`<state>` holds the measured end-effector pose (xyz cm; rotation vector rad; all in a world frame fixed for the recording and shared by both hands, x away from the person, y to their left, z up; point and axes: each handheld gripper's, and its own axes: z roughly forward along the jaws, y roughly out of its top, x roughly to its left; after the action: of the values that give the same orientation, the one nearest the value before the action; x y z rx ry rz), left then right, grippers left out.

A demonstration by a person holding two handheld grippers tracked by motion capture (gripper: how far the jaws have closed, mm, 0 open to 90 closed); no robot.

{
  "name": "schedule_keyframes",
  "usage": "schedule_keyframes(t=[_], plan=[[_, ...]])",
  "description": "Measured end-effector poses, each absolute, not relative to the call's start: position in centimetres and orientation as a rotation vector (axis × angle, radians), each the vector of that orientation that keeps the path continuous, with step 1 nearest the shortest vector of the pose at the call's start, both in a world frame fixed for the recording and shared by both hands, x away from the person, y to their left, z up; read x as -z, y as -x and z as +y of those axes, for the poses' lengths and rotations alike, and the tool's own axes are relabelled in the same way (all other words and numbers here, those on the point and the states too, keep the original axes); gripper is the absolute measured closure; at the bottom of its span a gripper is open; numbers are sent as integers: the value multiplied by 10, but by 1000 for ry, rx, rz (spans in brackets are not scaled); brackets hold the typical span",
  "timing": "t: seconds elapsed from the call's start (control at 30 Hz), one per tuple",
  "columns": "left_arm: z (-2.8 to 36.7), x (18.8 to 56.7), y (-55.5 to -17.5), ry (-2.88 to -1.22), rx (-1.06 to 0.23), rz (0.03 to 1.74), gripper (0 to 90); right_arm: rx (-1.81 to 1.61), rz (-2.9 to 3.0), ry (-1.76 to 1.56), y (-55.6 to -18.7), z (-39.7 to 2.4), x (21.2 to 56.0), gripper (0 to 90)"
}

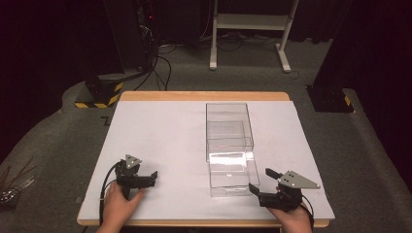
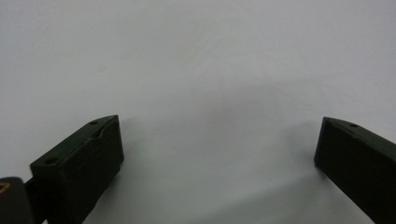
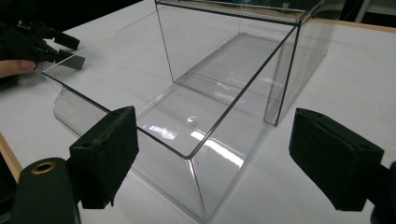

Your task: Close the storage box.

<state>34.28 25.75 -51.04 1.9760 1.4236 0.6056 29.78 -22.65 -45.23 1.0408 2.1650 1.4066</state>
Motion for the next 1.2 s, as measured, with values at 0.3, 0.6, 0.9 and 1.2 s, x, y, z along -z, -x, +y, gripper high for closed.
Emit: schedule_keyframes(t=[0.3,0.6,0.9,1.2], plan=[[257,510,-343,-1976,-606,1423,15,-1414,2134,-1080,-307,-224,455,161],[257,510,-343,-1977,-606,1423,15,-1395,2144,-1080,-303,-228,455,209],[257,510,-343,-1976,-606,1423,15,-1333,2188,-1081,-307,-219,468,197],[257,510,-343,-1976,-606,1423,15,-1326,2171,-1081,-309,-212,468,184]])
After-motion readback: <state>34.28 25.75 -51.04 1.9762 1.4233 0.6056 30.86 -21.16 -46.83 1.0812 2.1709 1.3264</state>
